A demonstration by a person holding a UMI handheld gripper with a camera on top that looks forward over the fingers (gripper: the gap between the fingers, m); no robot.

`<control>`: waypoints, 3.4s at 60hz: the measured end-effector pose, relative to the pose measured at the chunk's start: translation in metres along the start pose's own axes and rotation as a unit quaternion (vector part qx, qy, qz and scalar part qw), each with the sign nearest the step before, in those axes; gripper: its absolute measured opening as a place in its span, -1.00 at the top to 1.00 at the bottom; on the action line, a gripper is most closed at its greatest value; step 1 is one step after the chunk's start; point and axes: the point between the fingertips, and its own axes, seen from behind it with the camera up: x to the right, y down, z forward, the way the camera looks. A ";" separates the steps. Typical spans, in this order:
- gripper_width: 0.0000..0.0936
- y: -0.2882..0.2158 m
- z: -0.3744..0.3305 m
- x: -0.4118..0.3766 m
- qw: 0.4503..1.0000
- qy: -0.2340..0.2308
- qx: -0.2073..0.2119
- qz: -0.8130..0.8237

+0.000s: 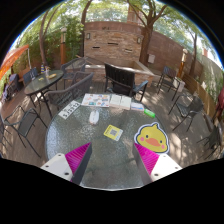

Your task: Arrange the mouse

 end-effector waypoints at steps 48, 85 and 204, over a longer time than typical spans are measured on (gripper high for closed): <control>-0.79 -0.037 0.296 -0.114 0.998 -0.018 0.050 0.016; 0.23 -0.065 0.357 -0.121 0.996 -0.044 0.056 0.050; -0.83 0.081 -0.050 0.208 0.989 0.088 0.112 0.049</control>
